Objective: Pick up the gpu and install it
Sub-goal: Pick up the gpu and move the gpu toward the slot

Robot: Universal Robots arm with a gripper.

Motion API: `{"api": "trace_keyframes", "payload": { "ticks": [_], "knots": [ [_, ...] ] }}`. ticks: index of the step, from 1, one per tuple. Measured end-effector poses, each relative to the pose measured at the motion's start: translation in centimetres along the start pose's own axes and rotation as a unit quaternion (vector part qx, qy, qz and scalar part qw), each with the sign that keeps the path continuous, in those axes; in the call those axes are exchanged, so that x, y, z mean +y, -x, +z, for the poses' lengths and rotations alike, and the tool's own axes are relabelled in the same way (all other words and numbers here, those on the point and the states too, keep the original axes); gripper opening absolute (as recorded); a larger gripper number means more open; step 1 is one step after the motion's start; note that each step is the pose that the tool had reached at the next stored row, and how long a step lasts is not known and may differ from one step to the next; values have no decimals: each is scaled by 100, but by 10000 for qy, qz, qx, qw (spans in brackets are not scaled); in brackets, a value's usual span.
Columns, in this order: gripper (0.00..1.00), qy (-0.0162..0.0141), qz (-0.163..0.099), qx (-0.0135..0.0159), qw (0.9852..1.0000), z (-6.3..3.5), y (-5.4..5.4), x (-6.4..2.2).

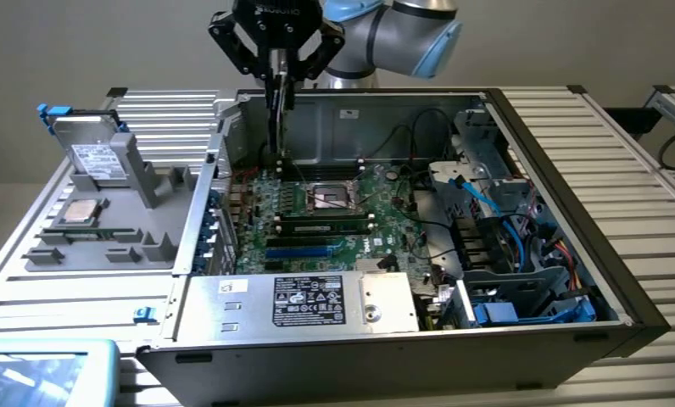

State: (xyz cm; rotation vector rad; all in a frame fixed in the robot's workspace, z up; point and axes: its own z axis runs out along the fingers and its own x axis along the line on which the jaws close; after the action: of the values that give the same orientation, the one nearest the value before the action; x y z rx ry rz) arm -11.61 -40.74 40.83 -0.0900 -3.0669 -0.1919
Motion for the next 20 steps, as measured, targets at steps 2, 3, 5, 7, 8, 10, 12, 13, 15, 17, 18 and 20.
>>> {"api": "trace_keyframes", "payload": {
  "ticks": [2,3,5,7,8,10,12,13,15,17,18,20],
  "knots": [
    [28,1,0,1,10000,17,54,-30],
    [28,0,0,2,10000,27,85,-41],
    [28,0,1,3,10000,56,162,-54],
    [28,0,0,2,10000,83,249,-62],
    [28,1,1,2,10000,94,295,-62],
    [28,0,0,3,10000,112,386,-59],
    [28,0,1,2,10000,128,477,-56],
    [28,-1,0,2,10000,135,527,-55],
    [28,0,0,3,10000,152,600,-53],
    [28,0,-8,4,10000,166,652,-52],
    [28,-1,-16,5,10000,171,673,-51],
    [28,-3,-36,7,10000,184,717,-50]
  ]
}}
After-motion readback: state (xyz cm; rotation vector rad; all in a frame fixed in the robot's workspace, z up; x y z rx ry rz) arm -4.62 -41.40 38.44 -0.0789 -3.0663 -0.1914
